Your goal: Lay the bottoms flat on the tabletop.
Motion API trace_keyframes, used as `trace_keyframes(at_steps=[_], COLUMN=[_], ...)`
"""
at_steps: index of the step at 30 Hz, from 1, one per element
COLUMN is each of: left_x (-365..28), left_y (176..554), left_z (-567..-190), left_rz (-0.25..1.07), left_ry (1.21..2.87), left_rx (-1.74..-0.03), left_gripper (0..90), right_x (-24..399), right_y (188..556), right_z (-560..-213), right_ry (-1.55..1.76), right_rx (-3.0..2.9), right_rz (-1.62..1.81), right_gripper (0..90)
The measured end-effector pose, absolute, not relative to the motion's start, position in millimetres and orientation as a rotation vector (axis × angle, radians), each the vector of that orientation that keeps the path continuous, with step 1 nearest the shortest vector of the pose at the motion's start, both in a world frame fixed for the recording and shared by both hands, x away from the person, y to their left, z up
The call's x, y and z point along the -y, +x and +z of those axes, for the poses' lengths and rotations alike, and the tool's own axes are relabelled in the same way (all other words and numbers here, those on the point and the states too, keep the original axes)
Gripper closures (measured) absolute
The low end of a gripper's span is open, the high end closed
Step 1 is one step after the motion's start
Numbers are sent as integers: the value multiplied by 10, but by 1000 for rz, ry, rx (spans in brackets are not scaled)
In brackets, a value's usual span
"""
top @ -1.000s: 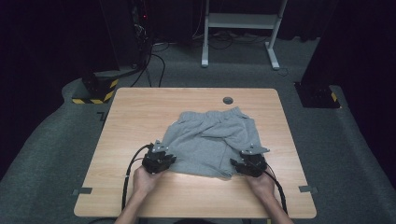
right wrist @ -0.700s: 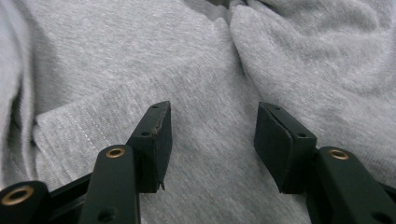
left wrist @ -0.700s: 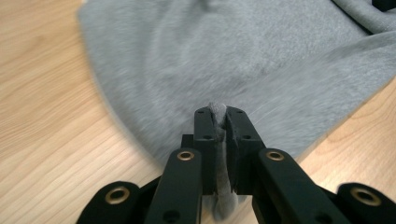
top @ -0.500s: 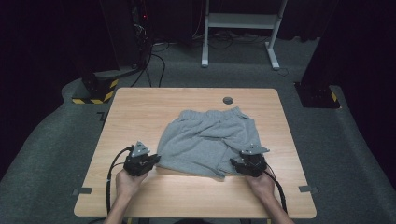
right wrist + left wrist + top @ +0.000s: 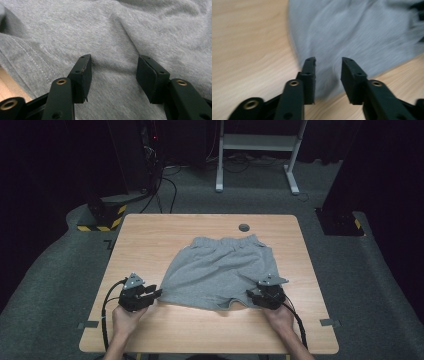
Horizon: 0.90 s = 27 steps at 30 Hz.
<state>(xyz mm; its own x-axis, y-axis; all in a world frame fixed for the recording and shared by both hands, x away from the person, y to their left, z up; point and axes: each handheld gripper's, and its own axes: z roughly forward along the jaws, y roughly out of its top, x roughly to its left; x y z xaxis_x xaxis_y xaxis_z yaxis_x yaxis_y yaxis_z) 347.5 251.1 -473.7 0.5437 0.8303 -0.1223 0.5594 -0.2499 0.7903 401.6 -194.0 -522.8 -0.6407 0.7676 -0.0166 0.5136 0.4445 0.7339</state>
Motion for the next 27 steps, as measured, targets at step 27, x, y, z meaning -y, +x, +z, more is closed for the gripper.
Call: trace_keyframes(at_steps=[27], left_x=[-2600], left_y=[3466], left_z=[-4936], left_rz=[368], left_ry=[2068], left_rx=[-1285], left_gripper=[661], right_x=[1941], right_y=[4016], right_z=[-5229], right_ry=[1089], right_rx=[-2354], right_rz=[1017], right_gripper=[457])
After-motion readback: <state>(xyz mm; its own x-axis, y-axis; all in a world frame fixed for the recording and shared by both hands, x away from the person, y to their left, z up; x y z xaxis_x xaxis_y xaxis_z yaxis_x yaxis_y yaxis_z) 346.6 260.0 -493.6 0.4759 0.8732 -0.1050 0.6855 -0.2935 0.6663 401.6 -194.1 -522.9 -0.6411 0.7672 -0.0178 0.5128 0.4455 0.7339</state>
